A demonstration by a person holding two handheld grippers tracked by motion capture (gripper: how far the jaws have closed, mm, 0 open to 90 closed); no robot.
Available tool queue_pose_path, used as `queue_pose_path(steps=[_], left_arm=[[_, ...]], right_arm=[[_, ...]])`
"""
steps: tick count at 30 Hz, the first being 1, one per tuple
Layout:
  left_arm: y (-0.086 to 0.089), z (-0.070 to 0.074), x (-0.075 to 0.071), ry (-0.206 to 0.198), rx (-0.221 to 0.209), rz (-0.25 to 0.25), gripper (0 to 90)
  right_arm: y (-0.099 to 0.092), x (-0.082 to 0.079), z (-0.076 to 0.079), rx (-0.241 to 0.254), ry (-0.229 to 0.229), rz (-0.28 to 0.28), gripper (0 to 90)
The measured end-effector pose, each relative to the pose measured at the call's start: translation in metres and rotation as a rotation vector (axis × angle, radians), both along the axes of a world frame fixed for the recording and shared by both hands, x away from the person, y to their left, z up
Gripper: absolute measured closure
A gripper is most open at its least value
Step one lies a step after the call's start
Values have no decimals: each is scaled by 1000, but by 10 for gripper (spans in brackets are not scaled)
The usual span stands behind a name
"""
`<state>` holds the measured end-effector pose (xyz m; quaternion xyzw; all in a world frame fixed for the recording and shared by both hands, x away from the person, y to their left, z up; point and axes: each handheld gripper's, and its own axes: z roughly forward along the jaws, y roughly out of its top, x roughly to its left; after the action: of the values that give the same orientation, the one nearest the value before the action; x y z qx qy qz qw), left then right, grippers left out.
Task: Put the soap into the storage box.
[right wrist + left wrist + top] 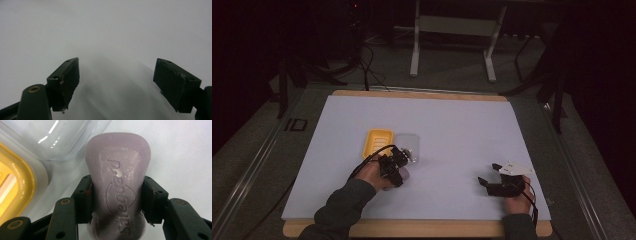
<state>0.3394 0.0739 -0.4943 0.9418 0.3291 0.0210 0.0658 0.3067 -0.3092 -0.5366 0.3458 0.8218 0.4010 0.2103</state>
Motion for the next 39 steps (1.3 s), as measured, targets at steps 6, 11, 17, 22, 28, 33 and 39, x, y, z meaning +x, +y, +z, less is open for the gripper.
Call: queue_pose_path(steps=[6, 11, 17, 22, 28, 33, 39], left_arm=[[5, 5, 2, -2, -14, 13, 500], [9, 8, 2, -7, -21, 25, 500], [12, 13, 3, -16, -27, 27, 500], [14, 18, 3, -20, -33, 32, 500], [16, 23, 4, -29, -32, 34, 500], [18, 26, 5, -32, -38, 44, 500], [22, 30, 7, -32, -32, 50, 500]], right_arm=[[0, 0, 0, 0, -1, 0, 206], [0, 0, 0, -4, 0, -1, 205], [1, 0, 0, -5, -1, 0, 205], [1, 0, 0, -5, -2, 0, 205], [1, 0, 0, -6, -1, -1, 205], [1, 0, 0, -5, -1, -2, 205], [1, 0, 0, -6, -3, -1, 205]])
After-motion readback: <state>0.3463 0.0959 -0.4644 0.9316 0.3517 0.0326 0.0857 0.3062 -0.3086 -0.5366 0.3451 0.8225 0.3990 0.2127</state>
